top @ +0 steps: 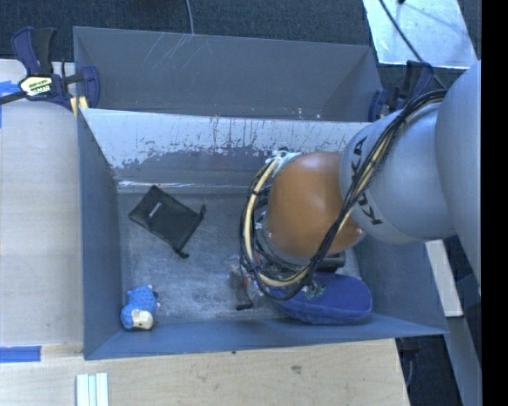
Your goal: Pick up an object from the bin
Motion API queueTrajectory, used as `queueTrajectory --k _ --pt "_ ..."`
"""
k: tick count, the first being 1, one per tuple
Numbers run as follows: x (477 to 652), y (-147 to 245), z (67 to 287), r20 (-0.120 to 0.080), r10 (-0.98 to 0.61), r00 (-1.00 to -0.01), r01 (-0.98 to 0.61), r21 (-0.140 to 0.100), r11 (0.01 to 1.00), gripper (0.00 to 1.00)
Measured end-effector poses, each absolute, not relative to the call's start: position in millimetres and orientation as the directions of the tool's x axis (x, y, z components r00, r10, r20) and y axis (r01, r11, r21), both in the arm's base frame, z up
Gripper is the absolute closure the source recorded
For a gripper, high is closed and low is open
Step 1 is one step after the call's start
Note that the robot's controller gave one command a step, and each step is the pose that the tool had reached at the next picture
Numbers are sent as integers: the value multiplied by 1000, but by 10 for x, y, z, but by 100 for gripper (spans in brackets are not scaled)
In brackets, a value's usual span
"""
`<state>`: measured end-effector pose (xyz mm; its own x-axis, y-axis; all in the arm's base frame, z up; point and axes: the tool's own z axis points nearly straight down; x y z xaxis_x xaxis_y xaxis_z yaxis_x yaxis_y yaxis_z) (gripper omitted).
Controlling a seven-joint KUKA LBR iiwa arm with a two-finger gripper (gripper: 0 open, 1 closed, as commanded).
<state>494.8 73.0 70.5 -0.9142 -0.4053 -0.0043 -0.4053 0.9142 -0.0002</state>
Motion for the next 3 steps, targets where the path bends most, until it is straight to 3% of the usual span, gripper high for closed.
queueTrajectory --k 1,3 --pt "5131 1166 2390 -12 -422 -906 -422 -2 906 100" --pt "5461 1474 2251 -7 -428 -904 -428 0 904 100"
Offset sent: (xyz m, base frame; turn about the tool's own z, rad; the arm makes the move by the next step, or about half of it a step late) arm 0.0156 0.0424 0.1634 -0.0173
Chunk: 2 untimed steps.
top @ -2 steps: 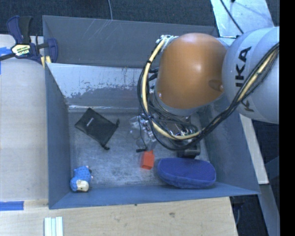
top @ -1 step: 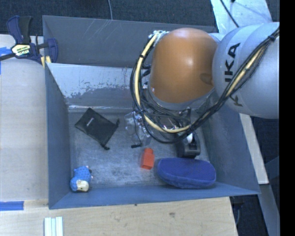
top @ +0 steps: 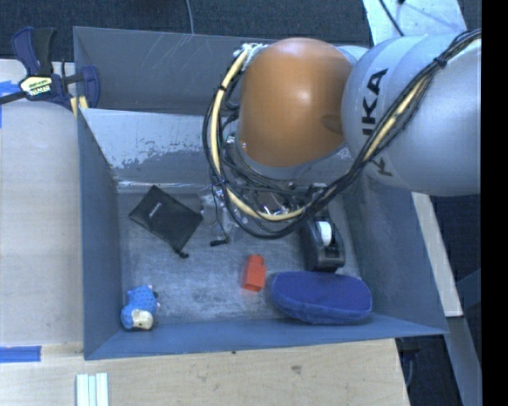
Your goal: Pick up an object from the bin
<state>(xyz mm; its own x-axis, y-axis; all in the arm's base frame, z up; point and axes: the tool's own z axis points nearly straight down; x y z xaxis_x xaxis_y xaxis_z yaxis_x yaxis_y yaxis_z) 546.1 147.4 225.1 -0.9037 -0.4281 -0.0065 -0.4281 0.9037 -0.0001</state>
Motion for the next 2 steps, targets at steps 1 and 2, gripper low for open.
queueTrajectory --k 1,2 --pt "6019 2224 1293 -2 -253 -967 -253 2 967 100" --pt "5589 2234 2016 -8 -263 -965 -263 1 965 100"
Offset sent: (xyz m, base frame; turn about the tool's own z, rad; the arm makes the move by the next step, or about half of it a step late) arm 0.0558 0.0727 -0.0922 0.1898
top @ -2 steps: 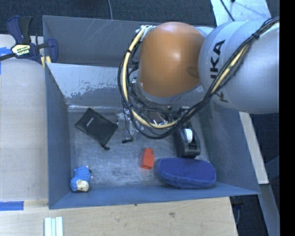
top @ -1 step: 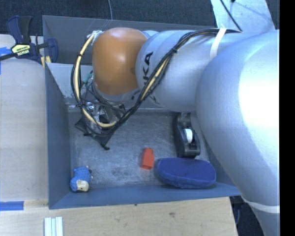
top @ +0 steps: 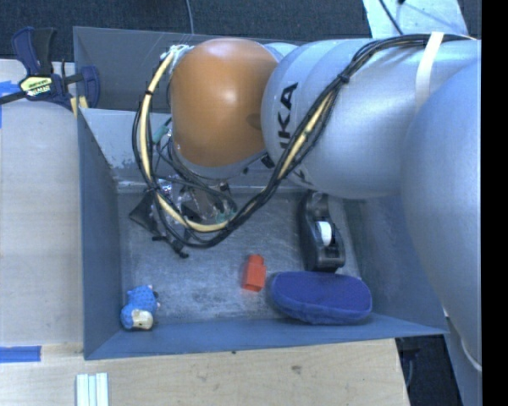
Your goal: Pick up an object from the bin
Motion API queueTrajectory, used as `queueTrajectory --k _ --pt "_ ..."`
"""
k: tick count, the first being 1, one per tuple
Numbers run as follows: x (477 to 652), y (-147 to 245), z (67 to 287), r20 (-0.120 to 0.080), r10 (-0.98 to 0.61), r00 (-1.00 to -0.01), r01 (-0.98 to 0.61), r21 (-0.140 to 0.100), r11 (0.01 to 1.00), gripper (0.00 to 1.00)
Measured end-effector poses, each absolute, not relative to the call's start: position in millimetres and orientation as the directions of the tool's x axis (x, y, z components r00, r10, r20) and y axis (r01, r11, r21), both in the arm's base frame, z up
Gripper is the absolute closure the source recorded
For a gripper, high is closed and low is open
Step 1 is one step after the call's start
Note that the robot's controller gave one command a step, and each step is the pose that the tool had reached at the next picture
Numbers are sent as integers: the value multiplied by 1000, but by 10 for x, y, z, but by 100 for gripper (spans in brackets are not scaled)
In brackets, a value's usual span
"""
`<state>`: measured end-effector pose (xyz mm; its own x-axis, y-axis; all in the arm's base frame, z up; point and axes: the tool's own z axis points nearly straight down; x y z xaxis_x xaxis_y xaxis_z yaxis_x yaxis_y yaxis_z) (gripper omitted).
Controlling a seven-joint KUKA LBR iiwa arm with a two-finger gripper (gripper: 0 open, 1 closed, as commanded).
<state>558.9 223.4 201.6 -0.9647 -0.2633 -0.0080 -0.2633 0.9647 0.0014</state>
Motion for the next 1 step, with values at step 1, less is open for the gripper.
queueTrajectory --k 1 --pt "5732 2458 1526 0 -484 -875 -484 1 875 100"
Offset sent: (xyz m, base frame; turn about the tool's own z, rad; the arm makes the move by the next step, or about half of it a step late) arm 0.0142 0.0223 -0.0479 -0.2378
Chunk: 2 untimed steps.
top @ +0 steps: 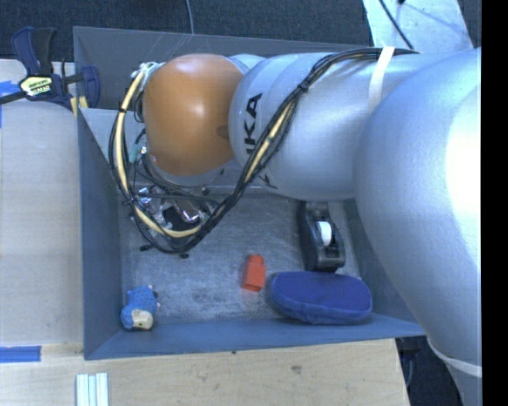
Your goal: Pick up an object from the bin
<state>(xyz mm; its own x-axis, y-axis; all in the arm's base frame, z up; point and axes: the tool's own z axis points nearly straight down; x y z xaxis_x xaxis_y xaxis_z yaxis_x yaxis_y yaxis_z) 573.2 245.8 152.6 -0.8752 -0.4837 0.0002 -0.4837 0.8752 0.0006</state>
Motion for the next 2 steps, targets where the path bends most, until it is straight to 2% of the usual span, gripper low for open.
queueTrajectory --k 1,2 --pt "5739 2454 1541 -2 -482 -876 -482 0 876 0" --pt "6298 2160 982 -5 -500 -866 -500 -1 866 0"
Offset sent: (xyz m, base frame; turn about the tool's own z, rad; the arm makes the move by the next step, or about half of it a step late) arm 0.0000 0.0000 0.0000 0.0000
